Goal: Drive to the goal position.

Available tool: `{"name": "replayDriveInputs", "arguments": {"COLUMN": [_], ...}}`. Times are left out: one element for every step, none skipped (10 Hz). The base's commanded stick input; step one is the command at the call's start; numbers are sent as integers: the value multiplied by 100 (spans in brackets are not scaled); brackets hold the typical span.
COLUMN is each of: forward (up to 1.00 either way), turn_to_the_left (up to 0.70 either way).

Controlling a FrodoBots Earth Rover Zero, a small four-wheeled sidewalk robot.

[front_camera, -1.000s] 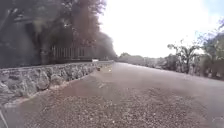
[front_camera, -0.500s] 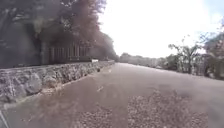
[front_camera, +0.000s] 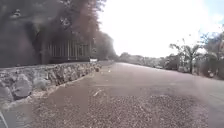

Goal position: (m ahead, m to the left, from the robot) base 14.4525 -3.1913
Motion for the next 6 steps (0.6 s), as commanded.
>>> {"name": "replayDriveInputs", "arguments": {"forward": [50, 50, 50, 50, 50, 50], "turn_to_the_left": [0, 0, 0, 0, 0, 0]}}
